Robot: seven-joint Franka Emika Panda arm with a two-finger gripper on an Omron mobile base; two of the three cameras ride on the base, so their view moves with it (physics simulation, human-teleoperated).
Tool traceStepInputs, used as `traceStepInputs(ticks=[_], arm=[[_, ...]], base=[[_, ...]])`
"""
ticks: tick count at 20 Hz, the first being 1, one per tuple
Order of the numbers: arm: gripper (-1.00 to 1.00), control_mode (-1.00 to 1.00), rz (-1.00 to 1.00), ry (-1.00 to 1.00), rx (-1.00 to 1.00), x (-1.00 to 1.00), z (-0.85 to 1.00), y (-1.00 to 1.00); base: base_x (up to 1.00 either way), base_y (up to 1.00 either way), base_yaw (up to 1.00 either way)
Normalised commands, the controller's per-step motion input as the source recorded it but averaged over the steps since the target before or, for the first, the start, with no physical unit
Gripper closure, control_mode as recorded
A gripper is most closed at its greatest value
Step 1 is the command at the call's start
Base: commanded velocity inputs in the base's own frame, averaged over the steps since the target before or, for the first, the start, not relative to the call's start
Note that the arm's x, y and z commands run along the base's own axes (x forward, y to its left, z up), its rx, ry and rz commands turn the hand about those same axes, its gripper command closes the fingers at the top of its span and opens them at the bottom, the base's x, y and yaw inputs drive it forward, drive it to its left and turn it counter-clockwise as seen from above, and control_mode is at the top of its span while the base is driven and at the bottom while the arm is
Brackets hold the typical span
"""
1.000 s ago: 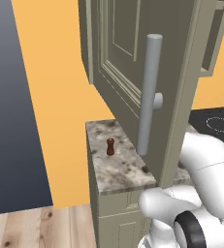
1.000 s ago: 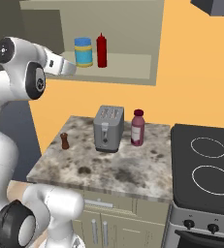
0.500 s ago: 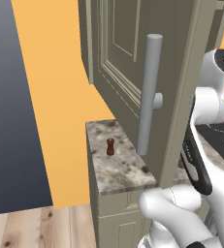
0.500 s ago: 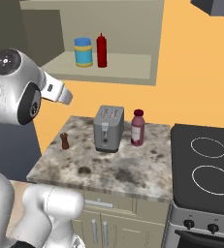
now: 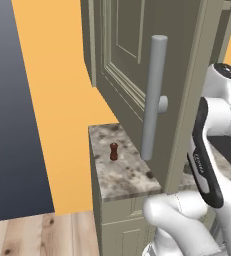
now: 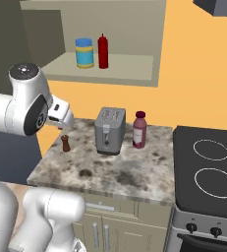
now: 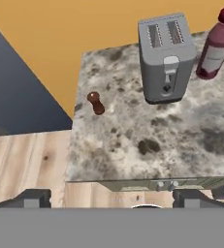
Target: There are various items on the counter. Only move the condiments/shakers into the cabinet.
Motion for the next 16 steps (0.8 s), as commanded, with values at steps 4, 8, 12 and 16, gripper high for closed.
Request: traceStepInputs(ticks=[4,8,12,16], arm=[[-1.00,-1.00,0.01,0.05,-0.12,-0.02,-1.00,0.15],[-1.00,-1.00,0.00,0.00,0.01,-0.05,-0.96,0.06],[-1.00,-1.00,0.00,-0.01,0.01,0.00,-0.67,0.06],[-1.00,-1.00,0.00,-0.08,0.01,0.26,-0.26,0.26]], base=[[0.00,0.00,0.00],[0.00,0.00,0.00],[0.00,0.00,0.00],[0.00,0.00,0.00]])
